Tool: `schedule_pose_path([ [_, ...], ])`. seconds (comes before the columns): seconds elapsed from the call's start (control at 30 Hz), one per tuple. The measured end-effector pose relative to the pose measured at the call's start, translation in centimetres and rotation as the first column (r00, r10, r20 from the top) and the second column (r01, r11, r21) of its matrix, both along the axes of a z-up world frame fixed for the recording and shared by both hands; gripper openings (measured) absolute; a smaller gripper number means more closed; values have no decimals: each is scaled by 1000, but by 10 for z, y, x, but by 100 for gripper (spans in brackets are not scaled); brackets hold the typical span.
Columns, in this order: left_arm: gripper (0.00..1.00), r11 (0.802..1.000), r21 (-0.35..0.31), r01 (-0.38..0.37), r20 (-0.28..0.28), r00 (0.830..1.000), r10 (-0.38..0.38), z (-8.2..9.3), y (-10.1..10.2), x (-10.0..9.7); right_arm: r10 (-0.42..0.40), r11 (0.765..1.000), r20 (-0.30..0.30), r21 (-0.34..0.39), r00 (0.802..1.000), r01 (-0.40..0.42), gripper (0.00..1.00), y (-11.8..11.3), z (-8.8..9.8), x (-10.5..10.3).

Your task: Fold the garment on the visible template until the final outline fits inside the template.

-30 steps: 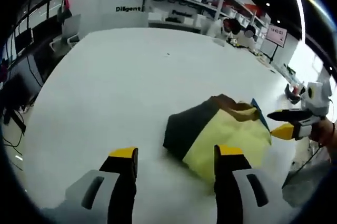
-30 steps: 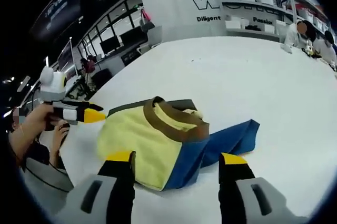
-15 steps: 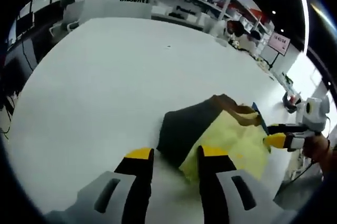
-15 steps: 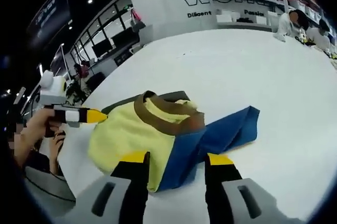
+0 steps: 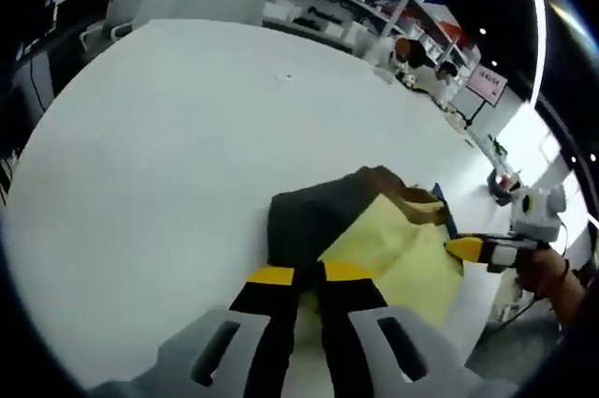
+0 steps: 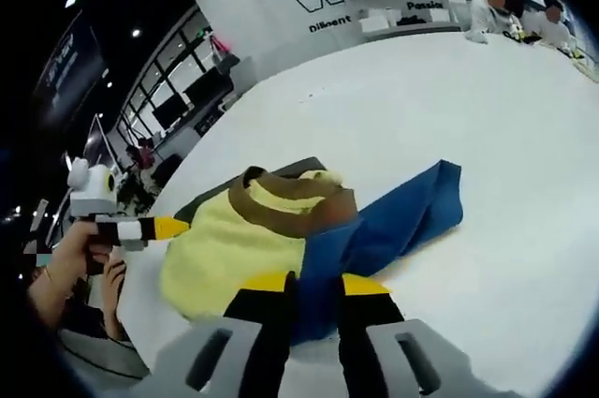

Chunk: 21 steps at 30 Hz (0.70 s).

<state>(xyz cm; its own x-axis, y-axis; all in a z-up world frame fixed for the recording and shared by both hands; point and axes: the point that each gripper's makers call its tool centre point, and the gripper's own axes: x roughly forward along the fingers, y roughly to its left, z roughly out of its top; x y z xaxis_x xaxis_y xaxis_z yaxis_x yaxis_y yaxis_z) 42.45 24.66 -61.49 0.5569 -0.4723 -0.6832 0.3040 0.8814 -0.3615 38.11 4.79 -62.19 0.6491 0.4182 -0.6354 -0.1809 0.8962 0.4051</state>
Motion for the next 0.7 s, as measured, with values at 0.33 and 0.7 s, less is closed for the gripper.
schedule_pose_path([
  [0.33,2,1000,-2,26,71,997,-26,26,-1,-4,25,999,70,-30,997,-23,0,-3,19,-1],
  [0.7,2,997,-58,48,170,985,-38,73,-2,-21,25,994,212,-107,977,-2,0,-16,68,9],
])
